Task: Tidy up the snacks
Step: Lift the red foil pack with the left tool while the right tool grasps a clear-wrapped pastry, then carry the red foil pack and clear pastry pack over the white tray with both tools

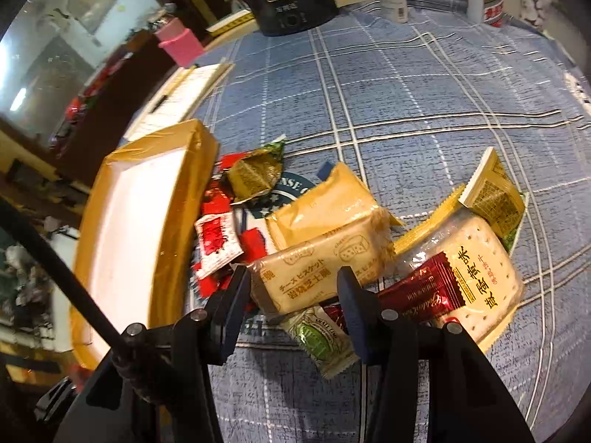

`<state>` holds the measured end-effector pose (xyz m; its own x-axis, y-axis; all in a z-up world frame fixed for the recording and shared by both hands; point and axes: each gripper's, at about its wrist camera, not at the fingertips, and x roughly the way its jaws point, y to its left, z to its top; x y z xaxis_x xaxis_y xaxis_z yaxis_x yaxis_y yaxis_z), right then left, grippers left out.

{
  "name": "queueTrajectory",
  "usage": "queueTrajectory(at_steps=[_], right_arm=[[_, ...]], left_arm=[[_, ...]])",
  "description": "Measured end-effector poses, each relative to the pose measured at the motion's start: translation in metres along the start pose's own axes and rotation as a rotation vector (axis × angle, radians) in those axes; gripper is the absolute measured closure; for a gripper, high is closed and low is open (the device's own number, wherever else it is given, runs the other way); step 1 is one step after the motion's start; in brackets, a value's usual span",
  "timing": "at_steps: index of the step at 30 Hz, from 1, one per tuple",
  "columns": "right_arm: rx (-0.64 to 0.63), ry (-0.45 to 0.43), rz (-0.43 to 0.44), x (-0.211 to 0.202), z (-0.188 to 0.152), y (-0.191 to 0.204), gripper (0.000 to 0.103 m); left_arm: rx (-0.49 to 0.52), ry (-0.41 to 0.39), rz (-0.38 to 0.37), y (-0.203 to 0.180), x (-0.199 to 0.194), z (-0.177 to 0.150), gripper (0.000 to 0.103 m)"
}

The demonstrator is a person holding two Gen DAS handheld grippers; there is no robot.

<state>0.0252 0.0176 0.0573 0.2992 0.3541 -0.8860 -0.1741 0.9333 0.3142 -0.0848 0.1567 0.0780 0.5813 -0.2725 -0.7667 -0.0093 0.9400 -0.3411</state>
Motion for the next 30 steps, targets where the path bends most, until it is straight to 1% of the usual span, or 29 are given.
queueTrajectory(at_steps=[5,10,14,16,17,19,20,21,22,23,24,25,27,30], right_arm=[[0.247,0.043,0.051,0.002,0.006,-0.024,0.051],[0.366,0.058,0.032,0.003,0.015,-0.028,0.049],[0.541,0.086,0.037,0.009,0.015,-0.039,0.037],[0.556,0.084,0.017,0.010,0.016,-0.035,0.037],[0.532,0.087,-0.001,0.011,0.017,-0.031,0.038],[0.481,0.078,-0.039,0.013,0.017,-0.022,0.045],[0.461,0.069,-0.042,0.014,0.016,-0.020,0.058],[0.452,0.072,-0.025,0.017,0.015,-0.020,0.073],[0.448,0.070,-0.007,0.017,0.014,-0.021,0.073],[0.431,0.058,0.000,0.016,0.014,-0.020,0.076],[0.410,0.047,0.013,0.014,0.015,-0.019,0.081],[0.382,0.033,0.019,0.012,0.015,-0.017,0.083],[0.355,0.023,0.039,0.007,0.014,-0.017,0.093],[0.317,0.018,0.067,-0.001,0.007,-0.022,0.096]], left_arm=[[0.003,-0.014,0.002,0.014,-0.008,0.001,0.074],[-0.009,-0.023,-0.021,0.024,-0.013,-0.002,0.074],[-0.009,-0.031,-0.025,0.031,-0.018,-0.003,0.074],[-0.016,-0.033,-0.029,0.036,-0.021,-0.004,0.074],[-0.017,-0.032,-0.031,0.038,-0.021,-0.004,0.074],[-0.025,-0.034,-0.030,0.042,-0.024,-0.006,0.074],[-0.029,-0.036,-0.029,0.044,-0.025,-0.006,0.074],[-0.033,-0.038,-0.027,0.045,-0.027,-0.007,0.074],[-0.037,-0.041,-0.025,0.046,-0.028,-0.007,0.074],[-0.042,-0.044,-0.021,0.047,-0.030,-0.007,0.074],[-0.048,-0.047,-0.017,0.049,-0.032,-0.007,0.074],[-0.054,-0.049,-0.013,0.050,-0.033,-0.008,0.074],[-0.064,-0.053,-0.004,0.053,-0.035,-0.008,0.074],[-0.077,-0.061,0.011,0.056,-0.039,-0.009,0.074]])
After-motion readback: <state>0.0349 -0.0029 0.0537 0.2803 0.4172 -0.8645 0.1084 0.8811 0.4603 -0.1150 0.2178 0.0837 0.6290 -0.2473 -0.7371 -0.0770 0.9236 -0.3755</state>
